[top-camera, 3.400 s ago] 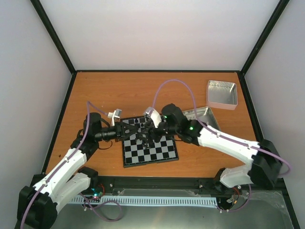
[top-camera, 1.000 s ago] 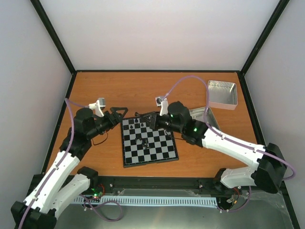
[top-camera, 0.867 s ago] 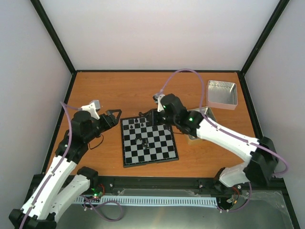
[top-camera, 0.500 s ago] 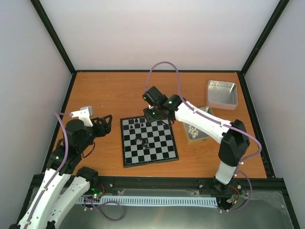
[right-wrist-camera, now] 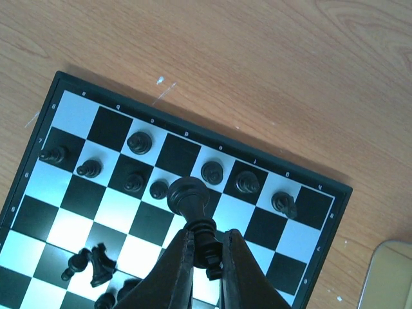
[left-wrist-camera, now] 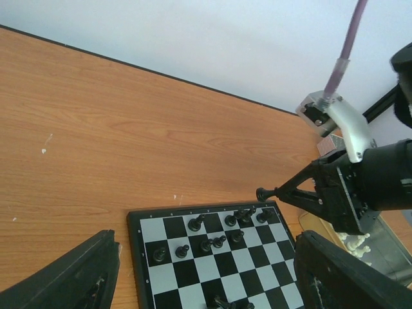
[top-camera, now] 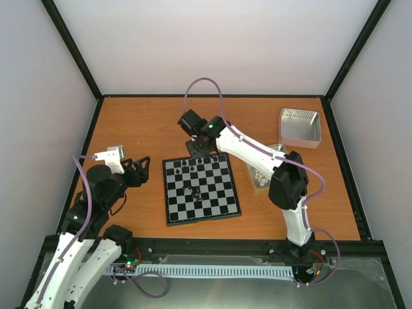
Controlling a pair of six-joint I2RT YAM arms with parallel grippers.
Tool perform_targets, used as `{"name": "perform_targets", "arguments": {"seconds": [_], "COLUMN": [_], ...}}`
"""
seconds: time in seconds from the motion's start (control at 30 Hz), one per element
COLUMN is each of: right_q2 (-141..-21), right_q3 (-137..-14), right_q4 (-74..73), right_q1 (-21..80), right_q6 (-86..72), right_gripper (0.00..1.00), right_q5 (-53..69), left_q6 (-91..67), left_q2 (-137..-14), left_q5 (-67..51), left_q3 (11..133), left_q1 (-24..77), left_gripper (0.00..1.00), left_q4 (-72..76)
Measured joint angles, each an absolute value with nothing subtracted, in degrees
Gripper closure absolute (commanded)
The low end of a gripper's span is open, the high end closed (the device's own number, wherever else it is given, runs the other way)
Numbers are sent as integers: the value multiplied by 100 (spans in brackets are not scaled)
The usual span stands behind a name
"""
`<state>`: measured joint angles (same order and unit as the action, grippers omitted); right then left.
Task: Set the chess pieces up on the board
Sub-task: Adjust the chess piece on the chessboard.
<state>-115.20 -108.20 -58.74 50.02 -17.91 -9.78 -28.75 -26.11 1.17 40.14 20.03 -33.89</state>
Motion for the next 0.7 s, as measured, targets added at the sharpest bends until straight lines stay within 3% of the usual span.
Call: {"name": "perform_targets", "arguments": {"seconds": [0.7], "right_q2": [-12551], "right_q3": [-11695], "right_q4": [-6379], "right_q1": [5068], "right_q6": [-1678], "right_gripper": [97], "right_q5": [-1610], "left_q6": [-2873], "left_q2": [-2414], "left_q5": [357], "left_q3": [4001], "left_q1": [2003], "left_gripper": [25], "left_q4": [-3387]}}
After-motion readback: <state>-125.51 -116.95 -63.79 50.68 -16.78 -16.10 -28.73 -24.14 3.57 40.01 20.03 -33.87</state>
